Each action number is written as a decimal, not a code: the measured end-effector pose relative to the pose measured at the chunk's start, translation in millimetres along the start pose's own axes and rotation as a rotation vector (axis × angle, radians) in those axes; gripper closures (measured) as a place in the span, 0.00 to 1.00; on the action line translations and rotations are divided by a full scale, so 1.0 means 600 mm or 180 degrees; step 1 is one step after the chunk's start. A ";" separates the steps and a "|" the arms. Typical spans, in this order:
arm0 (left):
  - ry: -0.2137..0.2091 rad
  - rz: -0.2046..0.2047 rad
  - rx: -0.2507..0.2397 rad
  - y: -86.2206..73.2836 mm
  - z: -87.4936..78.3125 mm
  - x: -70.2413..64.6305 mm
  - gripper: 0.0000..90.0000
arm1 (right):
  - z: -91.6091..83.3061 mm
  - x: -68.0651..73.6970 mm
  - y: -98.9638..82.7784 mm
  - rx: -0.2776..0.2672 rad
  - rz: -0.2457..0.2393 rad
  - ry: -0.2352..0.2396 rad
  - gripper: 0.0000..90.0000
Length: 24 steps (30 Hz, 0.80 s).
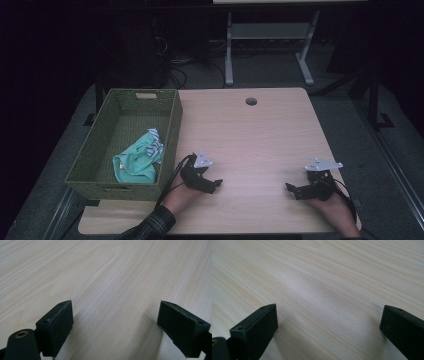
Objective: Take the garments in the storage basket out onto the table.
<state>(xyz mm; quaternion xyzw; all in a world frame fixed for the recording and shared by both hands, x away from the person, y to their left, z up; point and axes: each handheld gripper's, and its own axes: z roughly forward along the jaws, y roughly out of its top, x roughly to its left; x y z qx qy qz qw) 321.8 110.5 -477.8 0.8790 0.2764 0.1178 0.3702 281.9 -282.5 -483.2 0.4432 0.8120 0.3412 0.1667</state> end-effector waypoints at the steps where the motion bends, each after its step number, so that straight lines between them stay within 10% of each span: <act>1: -0.0003 0.0005 -0.0002 0.000 0.000 0.000 0.14 | 0.000 0.000 0.000 0.0000 0.0000 0.0001 0.01; 24: -0.0087 -0.0036 0.0191 0.011 -0.007 0.004 0.14 | 0.000 0.000 0.000 -0.0001 0.0000 0.0002 0.01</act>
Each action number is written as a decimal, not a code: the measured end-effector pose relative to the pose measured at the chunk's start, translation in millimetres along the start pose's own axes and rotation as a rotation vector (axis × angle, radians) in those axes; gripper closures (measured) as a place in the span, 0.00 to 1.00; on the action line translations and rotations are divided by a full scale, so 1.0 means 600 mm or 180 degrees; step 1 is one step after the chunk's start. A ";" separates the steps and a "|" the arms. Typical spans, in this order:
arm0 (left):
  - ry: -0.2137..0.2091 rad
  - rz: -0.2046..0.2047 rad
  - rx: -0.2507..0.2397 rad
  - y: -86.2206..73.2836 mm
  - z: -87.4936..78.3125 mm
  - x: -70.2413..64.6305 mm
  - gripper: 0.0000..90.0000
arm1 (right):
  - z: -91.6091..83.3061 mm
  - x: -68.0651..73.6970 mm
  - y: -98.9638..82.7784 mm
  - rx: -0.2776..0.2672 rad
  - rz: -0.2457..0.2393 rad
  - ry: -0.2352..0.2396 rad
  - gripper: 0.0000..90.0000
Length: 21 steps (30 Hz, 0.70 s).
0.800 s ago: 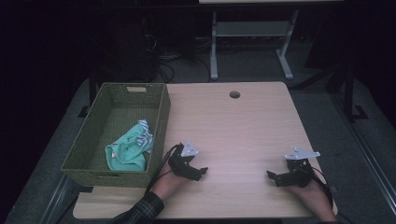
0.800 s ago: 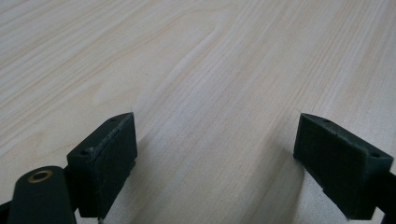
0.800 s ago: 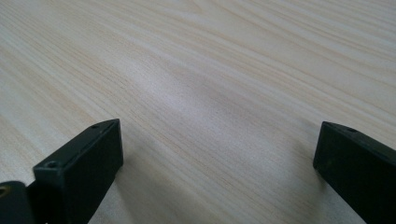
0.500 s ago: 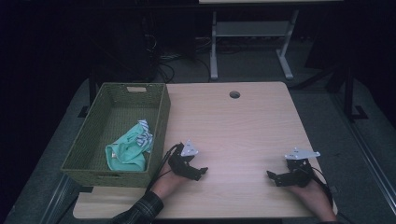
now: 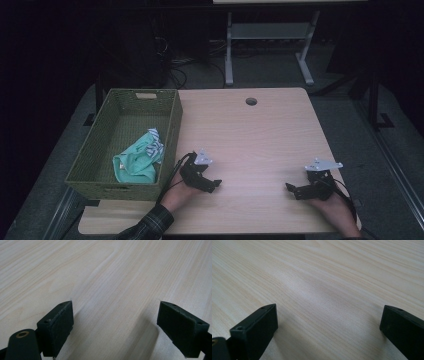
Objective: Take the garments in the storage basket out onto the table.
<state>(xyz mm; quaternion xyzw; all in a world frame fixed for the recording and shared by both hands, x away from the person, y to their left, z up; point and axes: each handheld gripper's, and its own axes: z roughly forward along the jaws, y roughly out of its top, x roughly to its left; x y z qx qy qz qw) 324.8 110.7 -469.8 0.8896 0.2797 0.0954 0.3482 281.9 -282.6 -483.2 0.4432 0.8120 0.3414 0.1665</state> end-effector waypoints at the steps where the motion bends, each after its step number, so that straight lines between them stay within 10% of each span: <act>1: 0.0002 0.0003 0.0004 0.001 -0.001 0.000 0.14 | 0.000 0.000 0.000 0.0000 0.0001 0.0000 0.01; 21: -0.0012 0.0014 -0.0030 0.012 -0.013 0.001 0.14 | 0.000 0.000 0.000 -0.0001 0.0001 0.0000 0.01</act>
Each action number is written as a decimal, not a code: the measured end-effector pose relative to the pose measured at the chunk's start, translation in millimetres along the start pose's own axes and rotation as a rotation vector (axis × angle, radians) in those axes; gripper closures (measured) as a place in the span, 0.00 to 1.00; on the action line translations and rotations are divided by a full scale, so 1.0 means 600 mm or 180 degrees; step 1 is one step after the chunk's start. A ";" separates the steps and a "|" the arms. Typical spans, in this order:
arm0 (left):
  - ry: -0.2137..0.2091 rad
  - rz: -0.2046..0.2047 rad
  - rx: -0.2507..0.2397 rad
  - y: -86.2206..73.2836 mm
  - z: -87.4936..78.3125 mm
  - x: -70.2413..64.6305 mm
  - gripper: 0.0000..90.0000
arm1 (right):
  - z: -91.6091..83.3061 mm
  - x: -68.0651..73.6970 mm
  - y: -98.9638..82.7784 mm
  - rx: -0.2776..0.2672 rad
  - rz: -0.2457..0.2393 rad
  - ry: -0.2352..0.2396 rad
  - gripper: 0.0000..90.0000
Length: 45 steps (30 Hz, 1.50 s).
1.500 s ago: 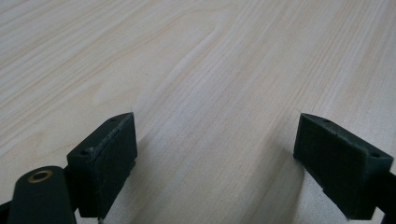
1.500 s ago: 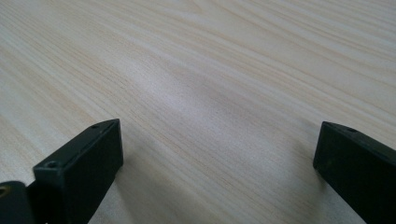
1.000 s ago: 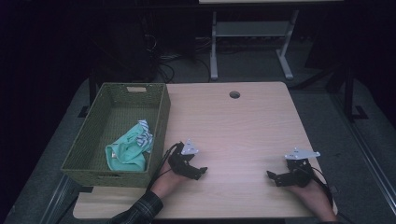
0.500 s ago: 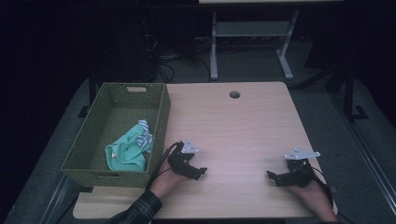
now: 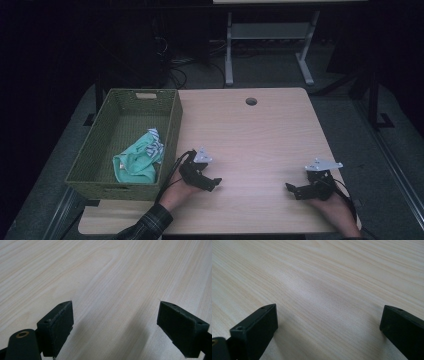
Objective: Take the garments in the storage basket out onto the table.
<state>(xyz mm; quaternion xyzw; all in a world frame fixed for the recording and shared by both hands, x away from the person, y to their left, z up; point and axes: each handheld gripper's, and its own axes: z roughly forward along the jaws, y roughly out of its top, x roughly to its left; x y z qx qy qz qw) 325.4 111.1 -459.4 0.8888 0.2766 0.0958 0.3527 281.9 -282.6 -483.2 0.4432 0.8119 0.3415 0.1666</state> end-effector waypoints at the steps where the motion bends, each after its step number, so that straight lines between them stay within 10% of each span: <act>1: 0.0002 0.0004 -0.0003 0.001 -0.001 0.000 0.14 | 0.000 0.000 0.000 0.0002 0.0003 0.0000 0.01; 45: -0.0065 0.0026 -0.0194 0.038 -0.039 0.007 0.14 | 0.000 0.000 0.000 0.0002 0.0002 0.0000 0.01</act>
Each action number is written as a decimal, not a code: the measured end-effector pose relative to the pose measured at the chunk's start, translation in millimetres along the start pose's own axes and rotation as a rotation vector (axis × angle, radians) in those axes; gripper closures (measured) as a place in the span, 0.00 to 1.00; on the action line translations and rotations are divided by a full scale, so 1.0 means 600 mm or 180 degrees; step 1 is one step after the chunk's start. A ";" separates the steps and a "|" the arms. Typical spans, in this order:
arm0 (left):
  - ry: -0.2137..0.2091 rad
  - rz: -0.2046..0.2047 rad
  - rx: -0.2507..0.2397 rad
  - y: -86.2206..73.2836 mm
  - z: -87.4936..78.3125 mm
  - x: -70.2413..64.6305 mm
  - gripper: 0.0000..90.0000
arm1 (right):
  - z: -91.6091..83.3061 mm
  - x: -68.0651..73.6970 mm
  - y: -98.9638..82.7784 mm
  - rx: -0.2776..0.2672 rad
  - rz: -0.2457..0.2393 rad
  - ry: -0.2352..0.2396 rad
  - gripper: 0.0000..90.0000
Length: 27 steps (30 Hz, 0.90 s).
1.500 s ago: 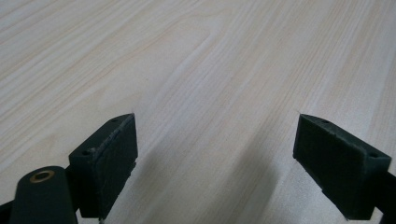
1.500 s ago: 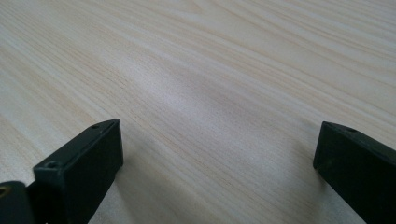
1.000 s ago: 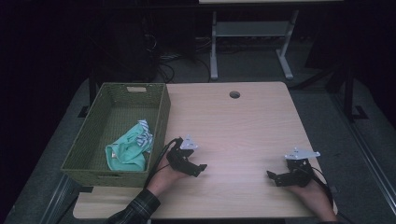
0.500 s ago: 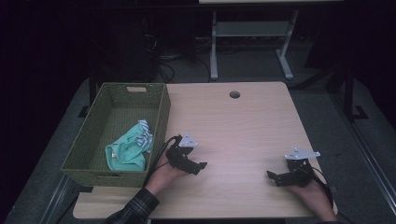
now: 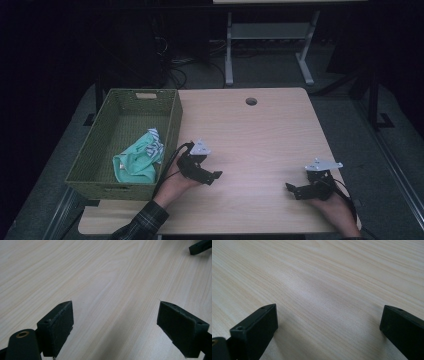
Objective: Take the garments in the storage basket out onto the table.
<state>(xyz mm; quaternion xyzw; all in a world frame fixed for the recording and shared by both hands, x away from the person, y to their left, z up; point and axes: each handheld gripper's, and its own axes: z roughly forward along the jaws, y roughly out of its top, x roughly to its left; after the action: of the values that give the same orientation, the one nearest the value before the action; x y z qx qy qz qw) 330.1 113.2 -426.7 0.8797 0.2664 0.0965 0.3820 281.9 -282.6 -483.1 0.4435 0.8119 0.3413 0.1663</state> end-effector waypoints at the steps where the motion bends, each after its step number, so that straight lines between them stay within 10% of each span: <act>1: 0.0000 0.0000 0.0000 0.000 0.000 0.000 0.14 | 0.000 0.000 0.000 0.0000 0.0000 0.0000 0.01; 27: -0.0103 0.0065 -0.0098 0.031 -0.027 0.003 0.15 | 0.000 0.000 0.000 -0.0001 -0.0001 -0.0001 0.01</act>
<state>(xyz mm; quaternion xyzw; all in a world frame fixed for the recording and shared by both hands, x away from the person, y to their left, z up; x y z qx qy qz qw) 332.6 113.8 -402.0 0.8778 0.2496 0.0903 0.3987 281.9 -282.6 -483.2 0.4433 0.8119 0.3414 0.1666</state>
